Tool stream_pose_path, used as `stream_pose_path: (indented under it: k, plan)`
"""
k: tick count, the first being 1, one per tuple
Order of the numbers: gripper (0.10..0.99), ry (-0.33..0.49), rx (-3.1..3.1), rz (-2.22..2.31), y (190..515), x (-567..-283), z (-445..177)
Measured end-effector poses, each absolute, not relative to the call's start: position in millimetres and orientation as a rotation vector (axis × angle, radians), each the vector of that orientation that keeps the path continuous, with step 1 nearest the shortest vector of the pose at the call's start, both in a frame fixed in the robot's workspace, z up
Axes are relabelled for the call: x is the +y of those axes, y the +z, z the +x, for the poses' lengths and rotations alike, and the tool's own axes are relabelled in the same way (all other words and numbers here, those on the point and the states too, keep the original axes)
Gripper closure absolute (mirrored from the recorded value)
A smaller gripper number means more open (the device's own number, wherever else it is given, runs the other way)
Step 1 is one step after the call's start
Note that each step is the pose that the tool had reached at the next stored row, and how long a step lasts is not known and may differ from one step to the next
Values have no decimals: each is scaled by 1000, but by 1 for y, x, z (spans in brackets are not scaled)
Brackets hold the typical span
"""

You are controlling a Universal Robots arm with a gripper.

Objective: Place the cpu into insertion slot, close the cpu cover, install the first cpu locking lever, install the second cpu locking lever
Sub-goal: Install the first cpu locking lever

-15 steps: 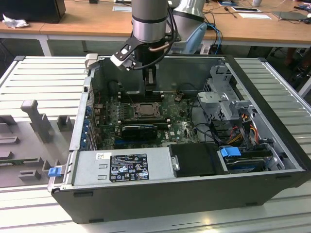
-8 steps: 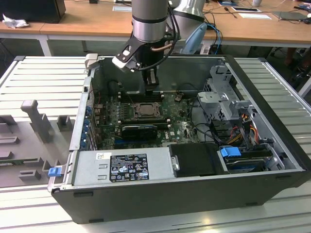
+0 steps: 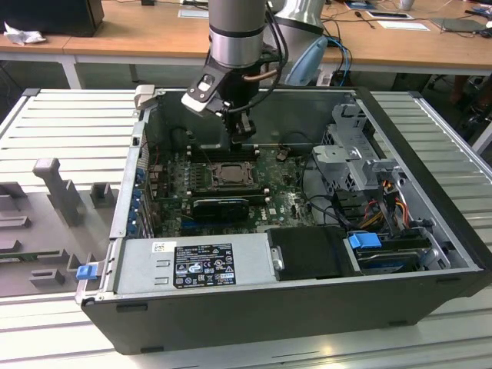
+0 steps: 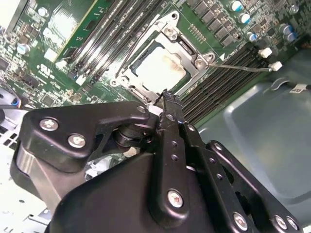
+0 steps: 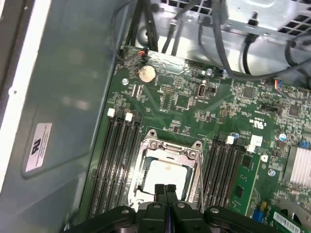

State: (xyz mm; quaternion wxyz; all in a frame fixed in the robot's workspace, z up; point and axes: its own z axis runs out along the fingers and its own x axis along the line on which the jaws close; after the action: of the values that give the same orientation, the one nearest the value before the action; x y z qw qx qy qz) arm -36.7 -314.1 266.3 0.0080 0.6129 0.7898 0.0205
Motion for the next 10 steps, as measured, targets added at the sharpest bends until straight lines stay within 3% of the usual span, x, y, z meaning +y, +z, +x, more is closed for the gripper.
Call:
stream_pose_path:
  k: [10]
  plan:
    - [980,66,2627,1700,266,-314,-37]
